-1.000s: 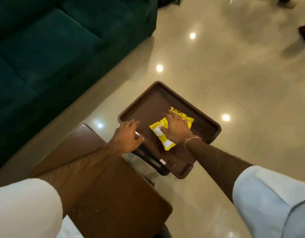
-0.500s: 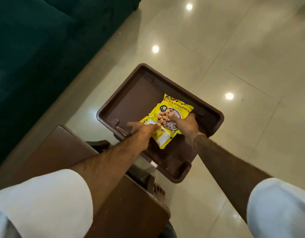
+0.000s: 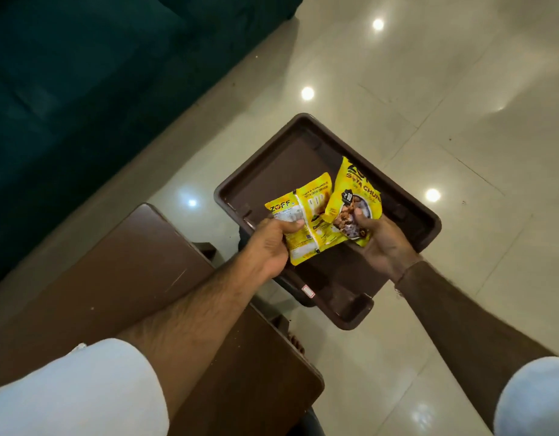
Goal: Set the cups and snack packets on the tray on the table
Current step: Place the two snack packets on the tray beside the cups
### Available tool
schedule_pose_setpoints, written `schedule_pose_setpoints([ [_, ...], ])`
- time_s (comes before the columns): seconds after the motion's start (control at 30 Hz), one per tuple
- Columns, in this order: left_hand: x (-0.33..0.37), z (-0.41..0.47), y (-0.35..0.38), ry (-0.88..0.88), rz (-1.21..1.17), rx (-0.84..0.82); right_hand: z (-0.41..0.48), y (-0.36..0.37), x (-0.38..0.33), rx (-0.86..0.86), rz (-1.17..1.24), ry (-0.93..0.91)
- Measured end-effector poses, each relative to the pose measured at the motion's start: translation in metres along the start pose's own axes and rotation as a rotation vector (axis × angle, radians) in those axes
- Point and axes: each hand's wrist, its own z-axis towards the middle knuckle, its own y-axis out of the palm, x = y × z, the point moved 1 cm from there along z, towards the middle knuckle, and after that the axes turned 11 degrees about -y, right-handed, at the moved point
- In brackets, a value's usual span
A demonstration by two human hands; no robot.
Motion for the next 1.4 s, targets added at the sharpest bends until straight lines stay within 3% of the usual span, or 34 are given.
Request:
schedule_pose_setpoints([
  [0.27,0.009,-0.089,-0.087,0.062,-0.283,-0.376,-0.036,0.086,-0.003,-0.257,0.026,-0.082],
  [0.4,-0.003,-0.129,-0.133,0.169,-0.279,-0.345,-0.071,0.149,0.019,-0.42,-0.016,-0.03],
  [0.67,-0.047,-0.209,-0.245,0.385,-0.451,-0.455,-0.161,0.252,0.091,-0.69,-0.285,0.046],
  [0.87,-0.1,-0.287,-0.374,0.541,-0.557,-0.003,-0.223,0.295,0.163,-0.808,-0.4,0.144],
  [1.07,-0.167,-0.365,-0.509,0.535,-0.624,0.417,-0.276,0.314,0.246,-0.849,-0.578,0.227],
  [1.27,-0.23,-0.415,-0.615,0.493,-0.47,0.619,-0.308,0.319,0.311,-0.809,-0.82,0.221],
  [1.4,-0.269,-0.423,-0.671,0.343,-0.316,0.749,-0.322,0.315,0.344,-0.763,-0.98,0.146],
])
